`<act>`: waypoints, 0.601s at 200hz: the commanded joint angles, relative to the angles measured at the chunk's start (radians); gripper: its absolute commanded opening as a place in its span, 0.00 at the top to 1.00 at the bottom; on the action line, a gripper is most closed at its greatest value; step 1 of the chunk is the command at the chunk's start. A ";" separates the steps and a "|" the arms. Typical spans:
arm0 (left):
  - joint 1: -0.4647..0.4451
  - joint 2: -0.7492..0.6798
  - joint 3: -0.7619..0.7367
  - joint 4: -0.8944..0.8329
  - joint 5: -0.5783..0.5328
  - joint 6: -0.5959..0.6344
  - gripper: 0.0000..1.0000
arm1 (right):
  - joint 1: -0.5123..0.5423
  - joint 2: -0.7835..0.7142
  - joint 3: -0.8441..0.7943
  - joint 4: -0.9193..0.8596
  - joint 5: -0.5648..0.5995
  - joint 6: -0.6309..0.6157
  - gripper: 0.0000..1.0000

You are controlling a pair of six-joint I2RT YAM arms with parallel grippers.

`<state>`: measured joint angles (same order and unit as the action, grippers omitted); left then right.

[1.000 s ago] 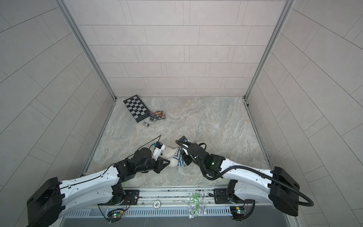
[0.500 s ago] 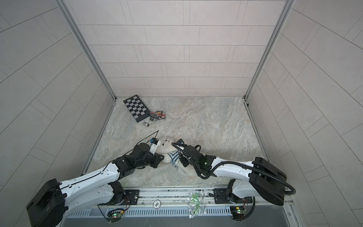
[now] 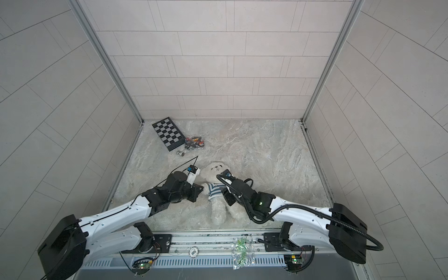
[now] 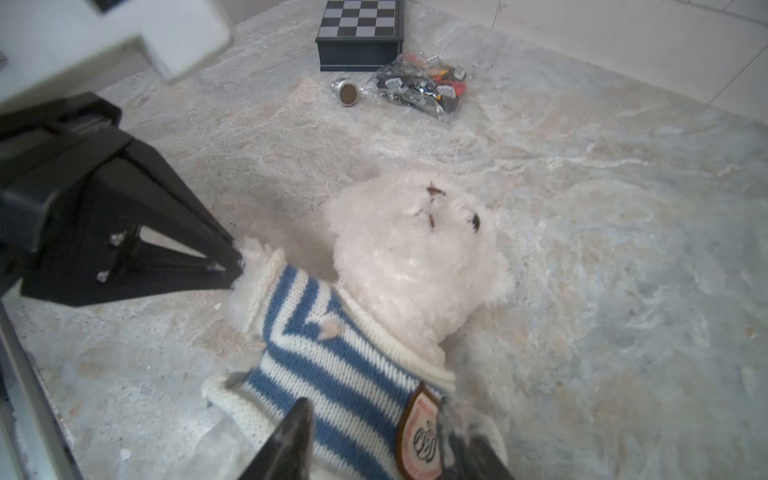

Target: Dress the teddy bear

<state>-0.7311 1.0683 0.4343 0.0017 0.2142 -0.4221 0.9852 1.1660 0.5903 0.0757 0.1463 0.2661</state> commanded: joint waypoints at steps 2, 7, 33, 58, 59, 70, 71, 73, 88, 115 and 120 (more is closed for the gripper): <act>0.006 -0.013 -0.029 0.045 -0.016 -0.023 1.00 | -0.018 0.099 0.081 0.000 -0.041 -0.052 0.45; 0.007 -0.011 -0.031 0.049 -0.018 -0.025 1.00 | -0.020 0.125 0.091 0.007 -0.046 -0.053 0.45; 0.006 0.000 -0.038 0.076 -0.022 -0.036 1.00 | -0.021 0.235 0.128 0.033 -0.080 -0.057 0.44; 0.006 0.007 -0.050 0.097 -0.019 -0.040 1.00 | -0.023 0.300 0.146 0.036 -0.084 -0.051 0.48; 0.006 0.007 -0.050 0.099 -0.019 -0.041 1.00 | -0.023 0.303 0.146 0.036 -0.083 -0.051 0.49; 0.006 0.005 -0.055 0.105 -0.025 -0.042 1.00 | -0.025 0.321 0.144 0.035 -0.072 -0.051 0.54; 0.006 0.004 -0.056 0.105 -0.024 -0.043 1.00 | -0.025 0.323 0.144 0.035 -0.070 -0.050 0.54; 0.006 0.004 -0.058 0.107 -0.026 -0.043 1.00 | -0.024 0.325 0.144 0.035 -0.069 -0.049 0.55; 0.006 0.001 -0.067 0.118 -0.029 -0.047 1.00 | -0.029 0.337 0.144 0.019 -0.049 -0.046 0.65; 0.006 -0.012 -0.087 0.128 -0.038 -0.049 1.00 | -0.050 0.323 0.139 -0.034 -0.002 -0.045 0.92; 0.006 -0.016 -0.092 0.130 -0.040 -0.050 1.00 | -0.055 0.319 0.135 -0.041 0.007 -0.046 0.95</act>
<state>-0.7311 1.0710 0.3695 0.1009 0.1951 -0.4629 0.9516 1.4902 0.7334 0.1120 0.0914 0.2165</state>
